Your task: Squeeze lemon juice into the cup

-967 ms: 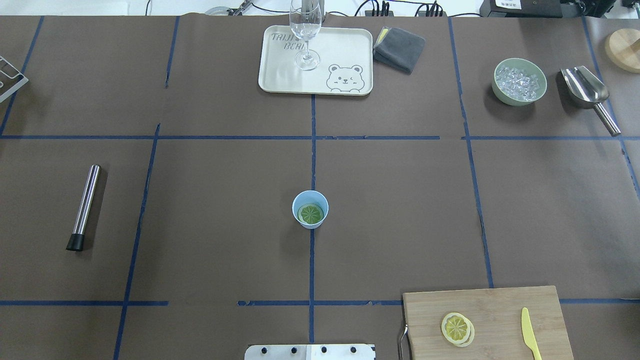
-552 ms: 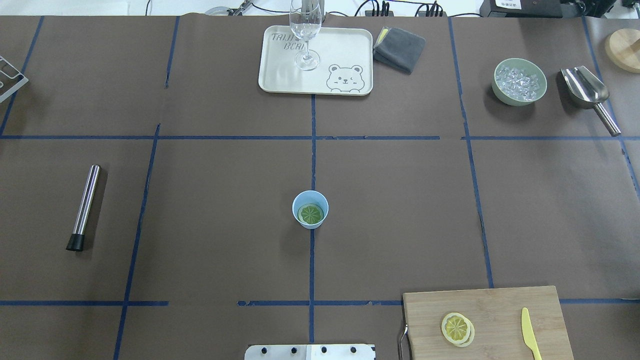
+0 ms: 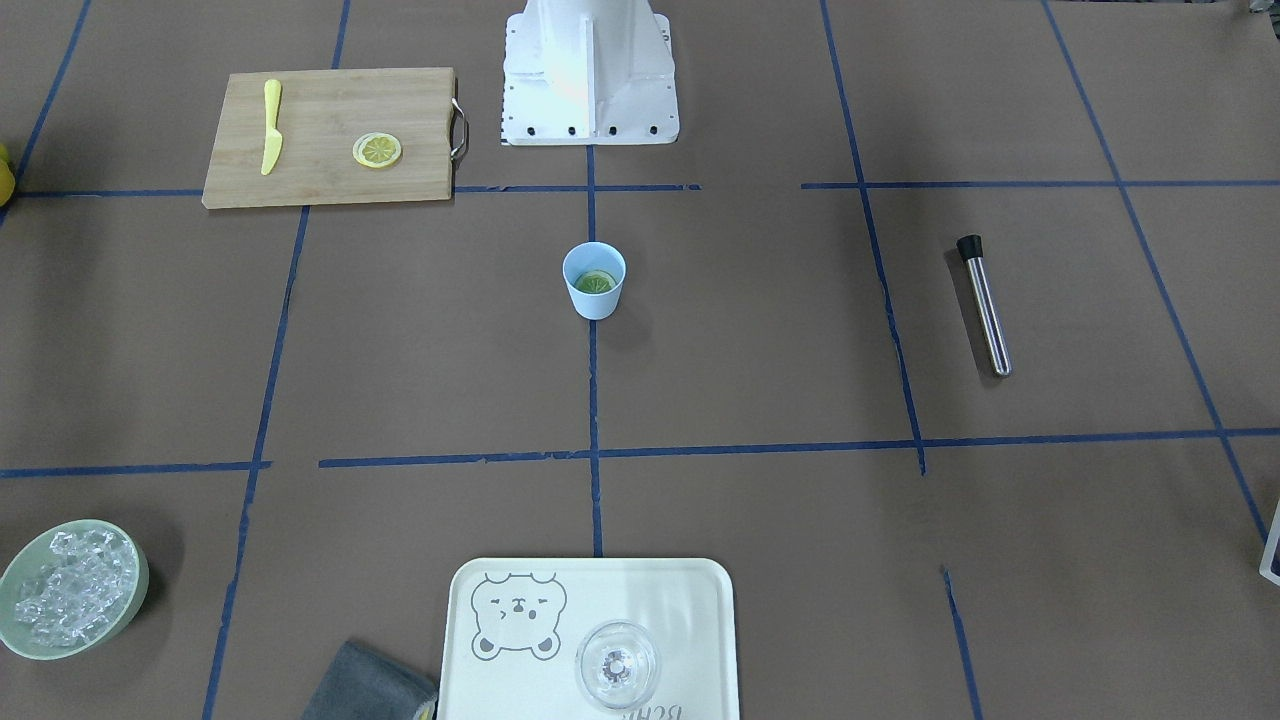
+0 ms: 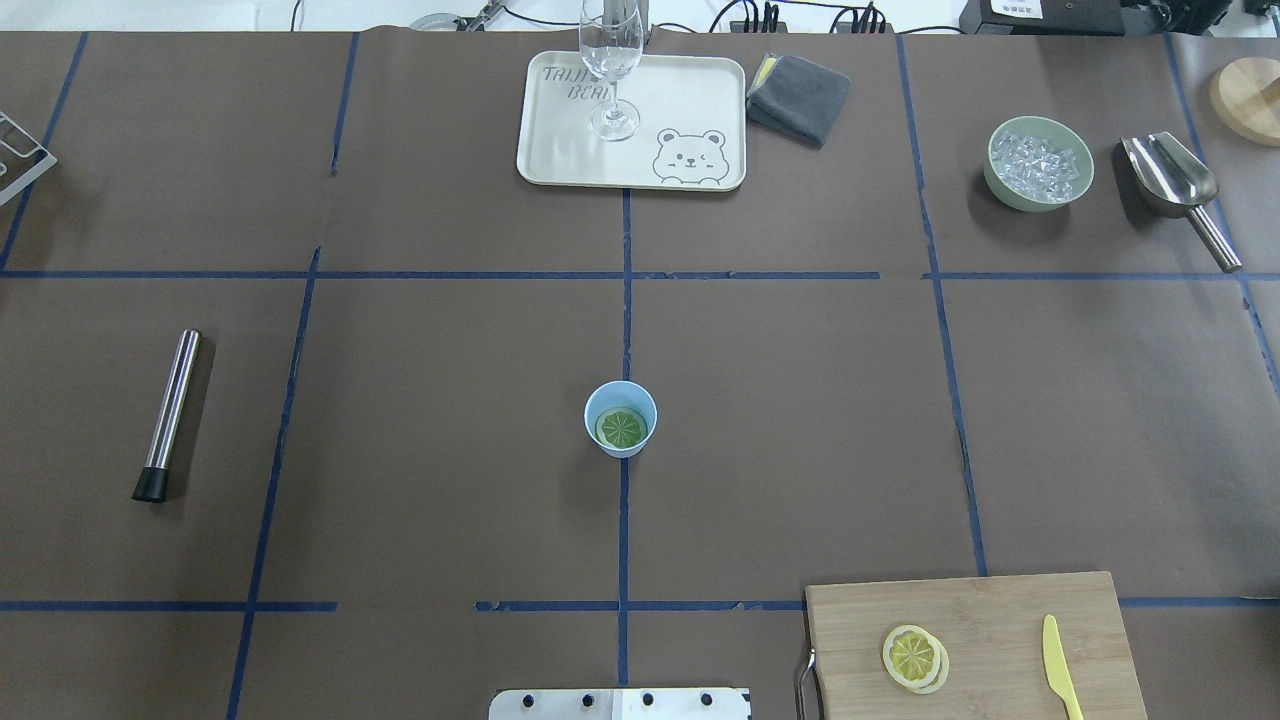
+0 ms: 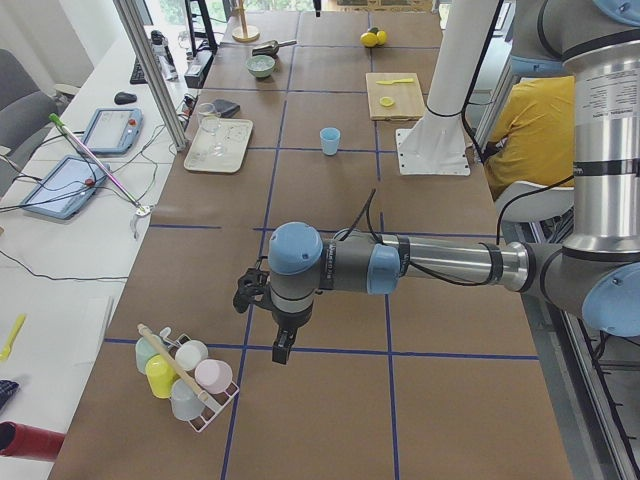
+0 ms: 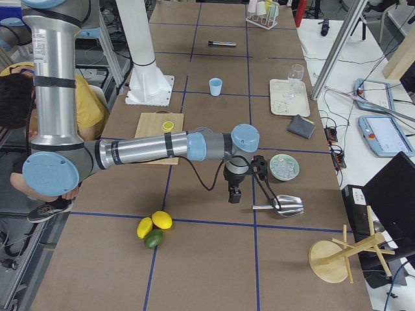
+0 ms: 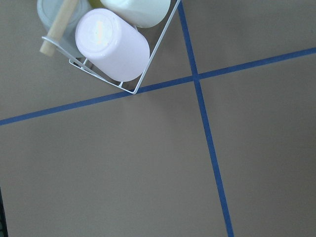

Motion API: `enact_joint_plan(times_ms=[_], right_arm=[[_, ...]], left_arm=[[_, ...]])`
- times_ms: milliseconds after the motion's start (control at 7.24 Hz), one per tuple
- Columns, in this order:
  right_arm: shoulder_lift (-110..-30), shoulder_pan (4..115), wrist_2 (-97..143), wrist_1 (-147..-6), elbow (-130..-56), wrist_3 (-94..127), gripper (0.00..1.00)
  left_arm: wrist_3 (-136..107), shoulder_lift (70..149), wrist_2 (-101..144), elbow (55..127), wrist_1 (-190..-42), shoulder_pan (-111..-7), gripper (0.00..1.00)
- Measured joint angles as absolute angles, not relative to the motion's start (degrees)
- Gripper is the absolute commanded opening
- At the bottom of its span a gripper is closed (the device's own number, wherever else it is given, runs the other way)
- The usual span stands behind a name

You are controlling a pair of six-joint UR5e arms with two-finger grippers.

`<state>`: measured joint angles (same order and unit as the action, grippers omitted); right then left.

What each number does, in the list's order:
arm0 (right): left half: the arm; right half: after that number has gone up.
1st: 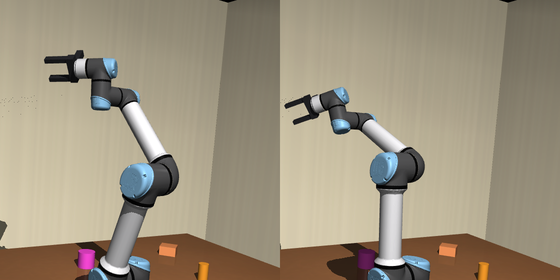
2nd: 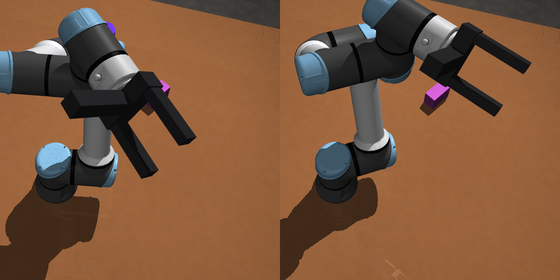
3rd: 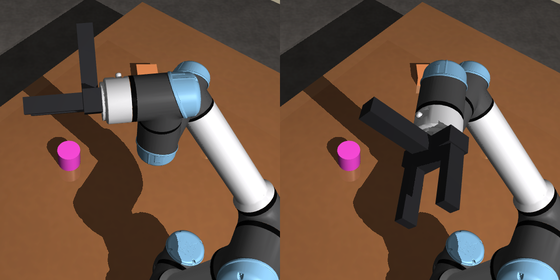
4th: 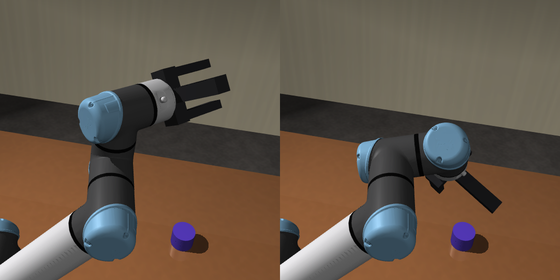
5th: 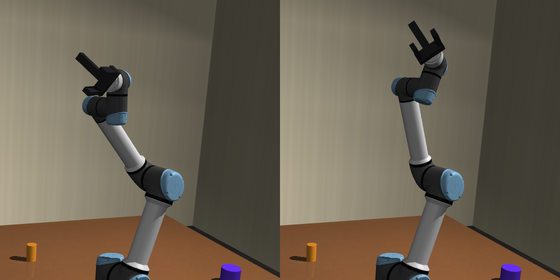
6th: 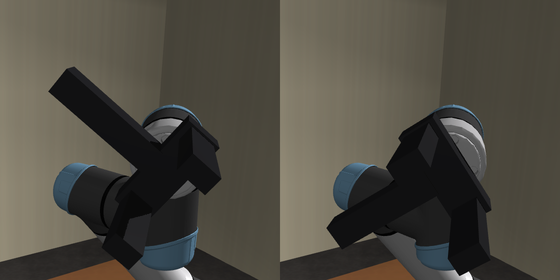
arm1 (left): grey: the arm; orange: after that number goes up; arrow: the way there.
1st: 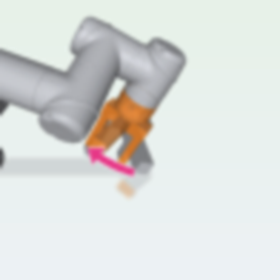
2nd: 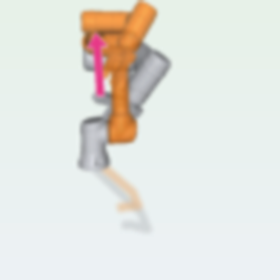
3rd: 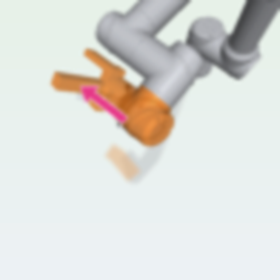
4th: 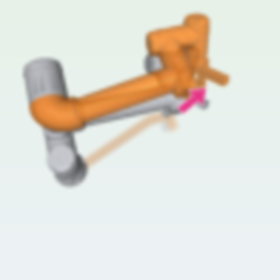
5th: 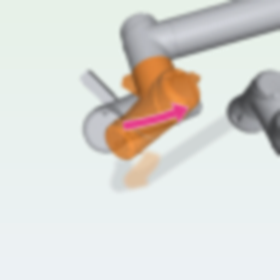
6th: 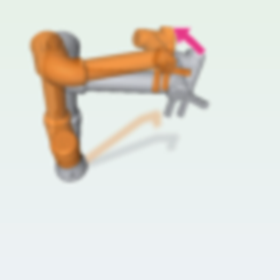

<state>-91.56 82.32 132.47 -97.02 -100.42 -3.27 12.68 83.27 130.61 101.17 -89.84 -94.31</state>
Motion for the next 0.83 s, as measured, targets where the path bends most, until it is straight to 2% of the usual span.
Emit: enact_joint_plan(times_ms=[828], right_arm=[[-92.50, 84.77, 135.03, -96.59, -99.77, -5.49, 1.00]], left_arm=[[12.31, 82.99, 131.00, 99.95, -90.35, -94.31, 1.00]])
